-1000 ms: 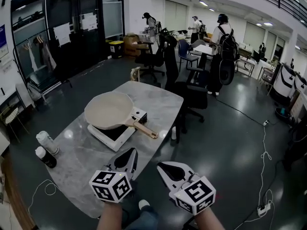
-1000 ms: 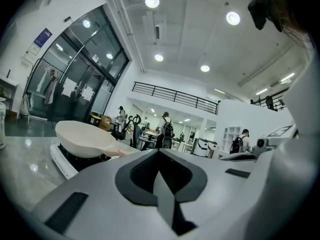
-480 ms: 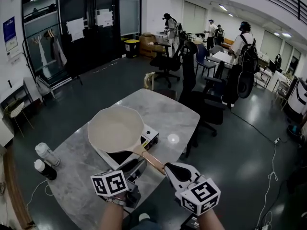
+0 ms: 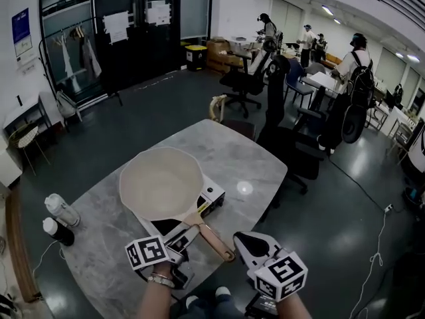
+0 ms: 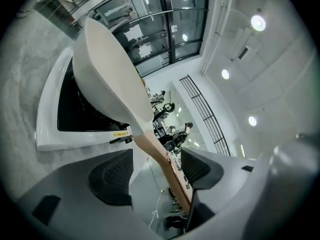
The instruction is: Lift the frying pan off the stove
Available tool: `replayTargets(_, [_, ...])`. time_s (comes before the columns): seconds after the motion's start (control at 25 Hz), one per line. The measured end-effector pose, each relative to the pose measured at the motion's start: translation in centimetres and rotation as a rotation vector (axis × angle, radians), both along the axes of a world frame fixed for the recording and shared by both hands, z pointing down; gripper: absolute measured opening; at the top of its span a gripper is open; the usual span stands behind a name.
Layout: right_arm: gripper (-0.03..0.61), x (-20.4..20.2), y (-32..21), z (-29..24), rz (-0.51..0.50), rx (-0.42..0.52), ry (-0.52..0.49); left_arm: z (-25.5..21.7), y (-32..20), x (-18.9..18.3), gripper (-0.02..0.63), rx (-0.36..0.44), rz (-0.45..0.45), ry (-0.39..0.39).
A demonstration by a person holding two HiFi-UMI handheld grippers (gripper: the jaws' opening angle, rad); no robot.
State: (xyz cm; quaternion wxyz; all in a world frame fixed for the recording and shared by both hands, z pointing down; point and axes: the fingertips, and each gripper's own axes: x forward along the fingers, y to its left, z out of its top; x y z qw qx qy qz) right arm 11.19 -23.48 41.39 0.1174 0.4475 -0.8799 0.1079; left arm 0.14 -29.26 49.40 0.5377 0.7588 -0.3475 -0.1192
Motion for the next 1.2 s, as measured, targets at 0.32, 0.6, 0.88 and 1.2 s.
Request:
replayTargets(0.32, [0.031, -0.8, -1.5, 0.4, -0.068, -0.012, 0.005, 1.3, -1.6, -0.7, 0.304, -0.071, -0.143, 0.132])
replayTargets(0.6, [0.031, -1.3, -2.1, 1.3, -0.068, -0.014, 0.011, 1.9, -3.2, 0.2, 0.302, -0.087, -0.156, 0.182])
replayTargets(0.88, [0.031, -0.5, -2.8, 1.7, -0.061, -0.016, 0.009, 2.1, -4.8, 0.8, 0.245, -0.089, -0.187, 0.234])
replayTargets(1.2, [0.032, -1.1, -2.7, 2.5, -0.082, -0.043, 0.014, 1.9, -5.8, 1.3, 0.218, -0.081, -0.161, 0.308])
